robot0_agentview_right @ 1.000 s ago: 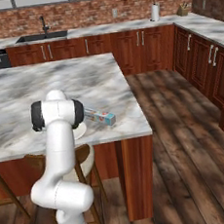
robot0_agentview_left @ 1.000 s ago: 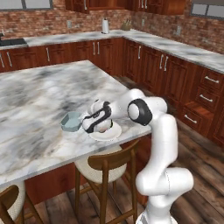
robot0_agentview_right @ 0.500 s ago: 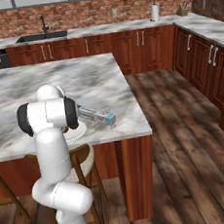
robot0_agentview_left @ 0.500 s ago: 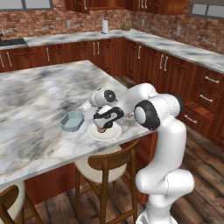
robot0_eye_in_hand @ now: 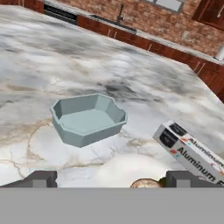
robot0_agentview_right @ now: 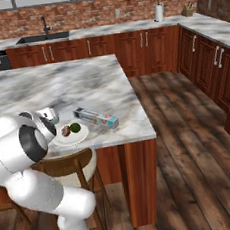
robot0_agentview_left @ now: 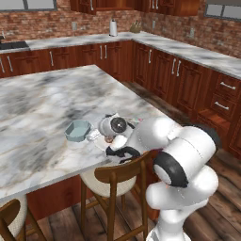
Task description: Retrieve the tupperware and aluminum foil from the cabinet and place them on the dining counter near the plate with lime and mushroom to prepare for storing leftovers.
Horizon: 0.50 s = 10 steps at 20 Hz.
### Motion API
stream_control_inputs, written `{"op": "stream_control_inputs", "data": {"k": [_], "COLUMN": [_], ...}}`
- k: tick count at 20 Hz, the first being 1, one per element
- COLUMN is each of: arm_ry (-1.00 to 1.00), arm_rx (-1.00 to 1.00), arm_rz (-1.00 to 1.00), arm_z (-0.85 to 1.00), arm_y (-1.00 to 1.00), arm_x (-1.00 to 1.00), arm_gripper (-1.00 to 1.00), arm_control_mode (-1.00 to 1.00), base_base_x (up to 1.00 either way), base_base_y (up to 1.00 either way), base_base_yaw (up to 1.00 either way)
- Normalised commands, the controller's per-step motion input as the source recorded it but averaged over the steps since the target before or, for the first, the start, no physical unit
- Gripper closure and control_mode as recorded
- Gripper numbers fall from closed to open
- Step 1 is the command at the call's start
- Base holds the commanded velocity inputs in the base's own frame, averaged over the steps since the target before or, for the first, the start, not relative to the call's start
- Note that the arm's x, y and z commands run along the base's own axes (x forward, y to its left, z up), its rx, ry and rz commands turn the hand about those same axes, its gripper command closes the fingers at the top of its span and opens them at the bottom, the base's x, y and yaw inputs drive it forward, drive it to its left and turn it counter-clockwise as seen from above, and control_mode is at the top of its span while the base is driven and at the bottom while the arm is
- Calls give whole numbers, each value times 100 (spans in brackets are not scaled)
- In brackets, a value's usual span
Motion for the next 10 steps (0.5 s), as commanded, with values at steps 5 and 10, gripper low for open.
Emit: {"op": "stream_control_inputs", "data": {"k": [5, 10], "arm_ry": [3, 1], "arm_rx": [1, 4], "arm_rz": [-21, -22], "arm_z": [100, 100], "arm_y": [-100, -91], "arm_x": [-86, -62], "arm_gripper": [-100, -100], "arm_control_mode": [-100, -100], "base_base_x": [0, 0], "base_base_y": [0, 0], "base_base_yaw": [0, 0]}}
